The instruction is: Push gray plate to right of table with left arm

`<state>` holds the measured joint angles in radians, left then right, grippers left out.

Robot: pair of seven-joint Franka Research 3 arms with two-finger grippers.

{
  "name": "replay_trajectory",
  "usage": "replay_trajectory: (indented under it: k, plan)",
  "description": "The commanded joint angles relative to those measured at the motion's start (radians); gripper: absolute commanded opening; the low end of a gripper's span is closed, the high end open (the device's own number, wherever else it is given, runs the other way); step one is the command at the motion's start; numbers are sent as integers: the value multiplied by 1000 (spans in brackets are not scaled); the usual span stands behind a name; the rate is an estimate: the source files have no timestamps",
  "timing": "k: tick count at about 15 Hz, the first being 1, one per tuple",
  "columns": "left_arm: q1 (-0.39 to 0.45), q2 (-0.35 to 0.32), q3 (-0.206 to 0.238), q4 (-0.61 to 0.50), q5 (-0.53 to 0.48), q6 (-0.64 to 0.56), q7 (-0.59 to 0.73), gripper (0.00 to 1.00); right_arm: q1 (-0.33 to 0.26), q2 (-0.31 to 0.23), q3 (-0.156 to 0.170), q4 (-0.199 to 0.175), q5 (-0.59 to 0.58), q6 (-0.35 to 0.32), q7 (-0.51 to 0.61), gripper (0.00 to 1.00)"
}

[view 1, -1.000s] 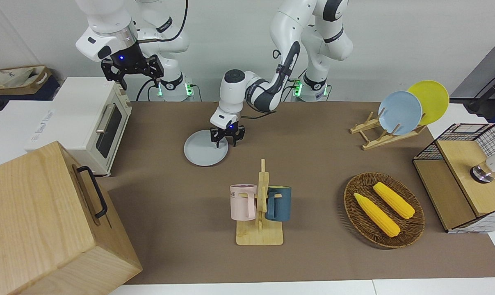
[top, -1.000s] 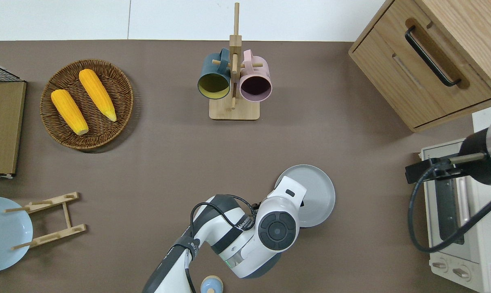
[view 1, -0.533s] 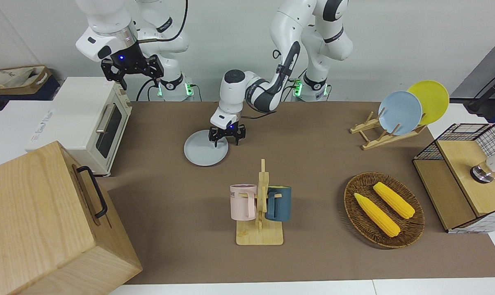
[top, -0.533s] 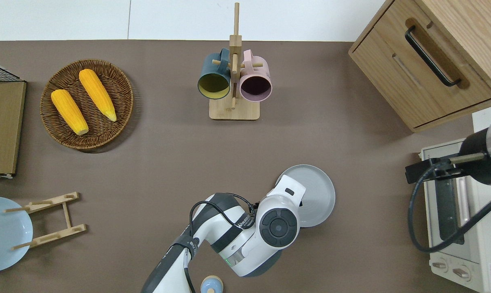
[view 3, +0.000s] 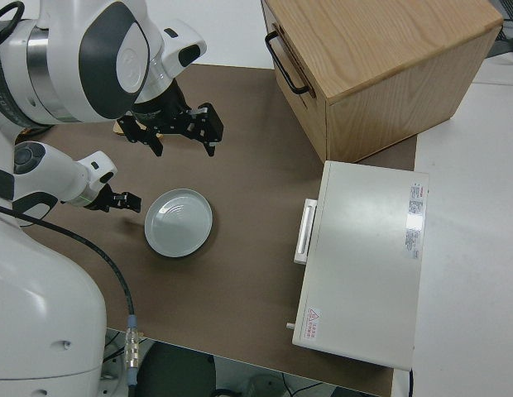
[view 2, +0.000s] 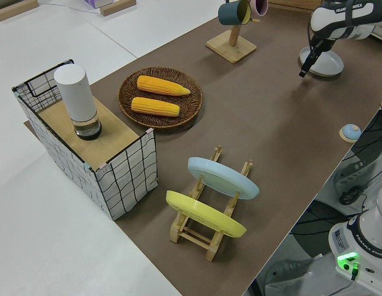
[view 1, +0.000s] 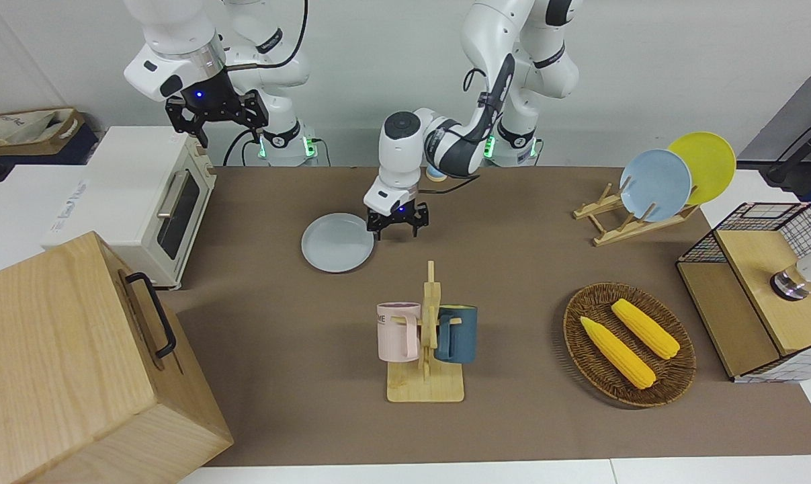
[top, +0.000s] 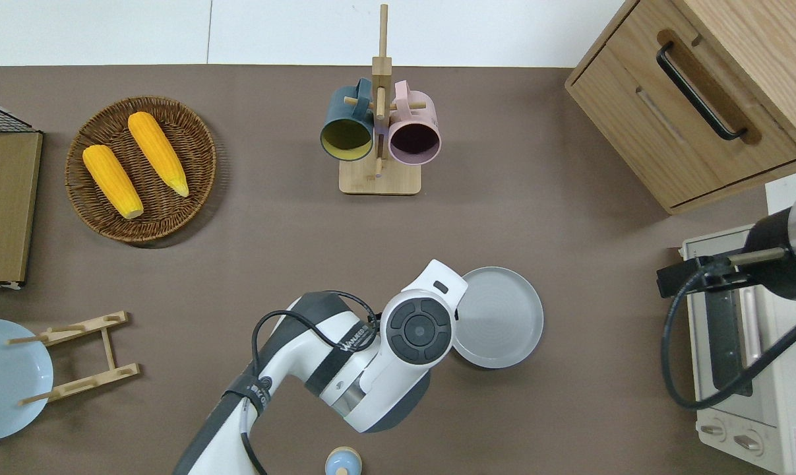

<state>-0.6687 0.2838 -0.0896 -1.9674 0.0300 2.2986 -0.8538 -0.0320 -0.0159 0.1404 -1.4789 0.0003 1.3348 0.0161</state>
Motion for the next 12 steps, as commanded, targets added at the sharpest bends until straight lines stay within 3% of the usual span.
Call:
replay_trajectory:
  k: [1,6,12]
  plan:
    - [60,-82,-1,-43,-56,-67,123,989,-19,-2,16,9,4,-16,13,983]
    - [164,-170,4,-53,-125,-186,301,991,-20,-2,16,9,4,-16,13,983]
    - [282,-258,7,-48,-140,-330,449,991,-19,-2,16,9,4,-16,13,983]
